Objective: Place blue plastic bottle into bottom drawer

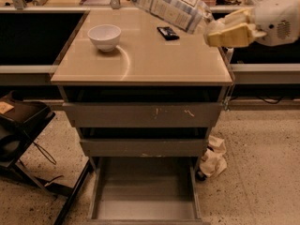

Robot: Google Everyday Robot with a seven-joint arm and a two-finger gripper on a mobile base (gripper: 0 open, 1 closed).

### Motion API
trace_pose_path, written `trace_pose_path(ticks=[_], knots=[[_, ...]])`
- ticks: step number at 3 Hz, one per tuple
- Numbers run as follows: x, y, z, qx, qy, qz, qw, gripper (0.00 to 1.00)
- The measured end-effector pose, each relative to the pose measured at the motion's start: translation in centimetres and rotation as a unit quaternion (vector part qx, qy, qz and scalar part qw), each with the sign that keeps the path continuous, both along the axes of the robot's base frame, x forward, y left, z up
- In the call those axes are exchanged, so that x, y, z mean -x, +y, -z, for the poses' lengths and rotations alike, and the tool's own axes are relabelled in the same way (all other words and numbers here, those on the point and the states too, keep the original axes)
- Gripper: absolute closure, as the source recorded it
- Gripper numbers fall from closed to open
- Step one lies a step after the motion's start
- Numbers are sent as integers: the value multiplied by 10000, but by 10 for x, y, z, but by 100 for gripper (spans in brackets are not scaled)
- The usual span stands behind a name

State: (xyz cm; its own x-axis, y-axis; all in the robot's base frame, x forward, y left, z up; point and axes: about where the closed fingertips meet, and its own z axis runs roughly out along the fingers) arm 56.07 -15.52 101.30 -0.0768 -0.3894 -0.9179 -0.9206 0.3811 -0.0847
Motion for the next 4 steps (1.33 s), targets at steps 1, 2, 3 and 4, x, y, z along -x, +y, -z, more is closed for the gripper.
trace_pose_path(ticks=[1,2,3,4], knots=[[27,-16,20,148,204,137,9996,100],[26,-16,21,144,213,137,9996,100],[22,-28,62,200,404,316,9985,100],[16,-68,174,641,890,778,9909,100]])
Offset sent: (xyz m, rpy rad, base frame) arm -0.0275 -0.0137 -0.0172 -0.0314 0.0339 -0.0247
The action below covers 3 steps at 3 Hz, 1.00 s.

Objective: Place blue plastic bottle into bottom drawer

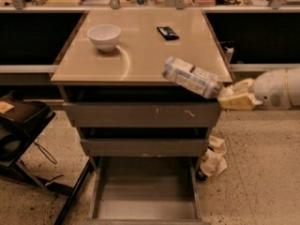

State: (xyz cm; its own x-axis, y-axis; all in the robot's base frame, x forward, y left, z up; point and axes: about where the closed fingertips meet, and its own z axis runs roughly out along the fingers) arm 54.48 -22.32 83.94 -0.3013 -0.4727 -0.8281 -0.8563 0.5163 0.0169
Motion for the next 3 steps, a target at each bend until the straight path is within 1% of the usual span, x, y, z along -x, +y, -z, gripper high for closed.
trace_pose_path(ticks=[1,2,3], knots=[[9,-27,121,733,657,3,9951,100],[42,-59,221,1138,1426,87,9832,100],[43,-60,223,1152,1435,86,9829,100]])
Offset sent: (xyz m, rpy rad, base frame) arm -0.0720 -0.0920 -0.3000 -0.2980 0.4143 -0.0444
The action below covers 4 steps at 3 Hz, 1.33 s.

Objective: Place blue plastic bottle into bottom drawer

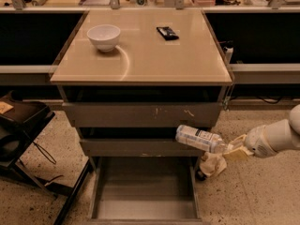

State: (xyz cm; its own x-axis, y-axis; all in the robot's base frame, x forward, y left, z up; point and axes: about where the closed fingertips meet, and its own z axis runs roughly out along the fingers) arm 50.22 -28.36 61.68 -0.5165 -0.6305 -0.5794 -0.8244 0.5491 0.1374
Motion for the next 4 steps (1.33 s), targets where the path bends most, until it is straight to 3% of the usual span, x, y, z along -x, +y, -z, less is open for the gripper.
trace_pose_path(ticks=[1,2,3,4], knots=[[2,18,26,-125,150,135,9997,100],[-8,52,103,-301,345,147,9988,100],[-13,81,193,-453,664,-142,9967,100],[-3,92,220,-600,864,-162,9943,100]])
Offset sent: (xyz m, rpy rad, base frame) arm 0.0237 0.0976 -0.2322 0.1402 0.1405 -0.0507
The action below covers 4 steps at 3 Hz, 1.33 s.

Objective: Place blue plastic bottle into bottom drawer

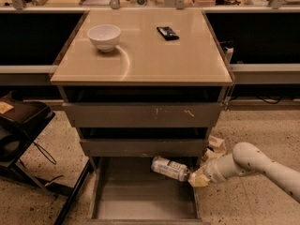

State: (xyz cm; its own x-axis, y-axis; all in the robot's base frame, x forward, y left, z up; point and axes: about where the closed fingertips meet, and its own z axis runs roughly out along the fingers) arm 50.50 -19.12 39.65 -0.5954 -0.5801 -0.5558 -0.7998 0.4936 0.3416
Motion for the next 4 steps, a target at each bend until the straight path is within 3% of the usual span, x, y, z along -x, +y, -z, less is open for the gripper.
trace_pose_path(ticks=[1,2,3,4], knots=[[-1,0,-2,10,-15,-3,10000,100],[4,9,47,-53,225,-34,9997,100],[13,32,142,329,589,-414,9969,100],[10,53,217,856,845,-986,9878,100]])
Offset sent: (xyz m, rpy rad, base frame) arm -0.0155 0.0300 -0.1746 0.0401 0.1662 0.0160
